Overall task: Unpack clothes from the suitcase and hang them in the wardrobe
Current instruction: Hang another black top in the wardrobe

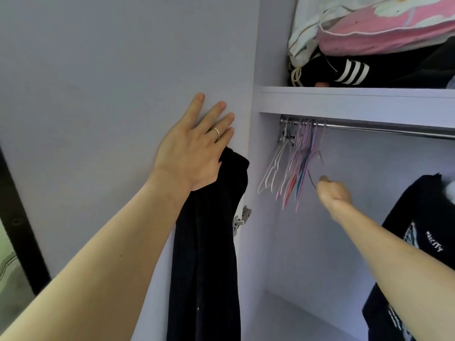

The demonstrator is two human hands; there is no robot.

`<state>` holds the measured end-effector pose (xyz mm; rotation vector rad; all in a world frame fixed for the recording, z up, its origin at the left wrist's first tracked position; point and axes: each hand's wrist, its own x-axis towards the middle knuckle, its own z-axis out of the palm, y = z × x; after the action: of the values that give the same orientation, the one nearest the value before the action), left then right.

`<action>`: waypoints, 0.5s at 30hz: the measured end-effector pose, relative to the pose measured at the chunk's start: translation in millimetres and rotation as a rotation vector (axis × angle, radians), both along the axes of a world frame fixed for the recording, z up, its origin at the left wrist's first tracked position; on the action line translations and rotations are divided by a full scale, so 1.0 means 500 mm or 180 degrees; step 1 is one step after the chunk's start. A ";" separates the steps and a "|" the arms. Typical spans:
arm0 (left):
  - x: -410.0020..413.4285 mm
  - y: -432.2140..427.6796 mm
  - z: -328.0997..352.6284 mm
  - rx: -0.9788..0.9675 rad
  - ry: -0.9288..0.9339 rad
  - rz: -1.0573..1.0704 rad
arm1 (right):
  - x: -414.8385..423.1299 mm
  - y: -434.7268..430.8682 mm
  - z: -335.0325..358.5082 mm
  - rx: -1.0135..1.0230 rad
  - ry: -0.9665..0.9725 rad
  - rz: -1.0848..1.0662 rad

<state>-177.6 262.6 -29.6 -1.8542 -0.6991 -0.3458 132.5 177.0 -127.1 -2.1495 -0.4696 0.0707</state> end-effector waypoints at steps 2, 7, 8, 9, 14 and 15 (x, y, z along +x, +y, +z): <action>0.001 0.006 -0.006 0.0001 -0.0009 -0.0023 | 0.003 -0.015 0.027 -0.0118 -0.0184 -0.0168; -0.014 0.008 -0.024 -0.0233 0.0045 0.0013 | -0.019 -0.058 0.066 -0.0154 -0.0489 -0.0304; -0.019 0.008 -0.034 -0.0273 0.0054 0.0008 | -0.029 -0.070 0.063 -0.0201 -0.0500 -0.0254; -0.022 0.005 -0.031 -0.0355 0.0066 0.0062 | -0.039 -0.088 0.069 -0.0243 -0.0476 -0.0213; -0.031 -0.023 0.006 -0.1026 0.0264 0.0035 | -0.109 -0.228 0.114 -0.0421 -0.0403 0.0110; -0.031 -0.035 0.014 -0.1193 0.0198 -0.0025 | -0.123 -0.263 0.121 -0.0412 -0.0298 0.0145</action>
<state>-193.0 245.0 -22.8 -2.2114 -0.7518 -0.1674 70.9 45.4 -66.6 -2.2765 -0.5824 0.0266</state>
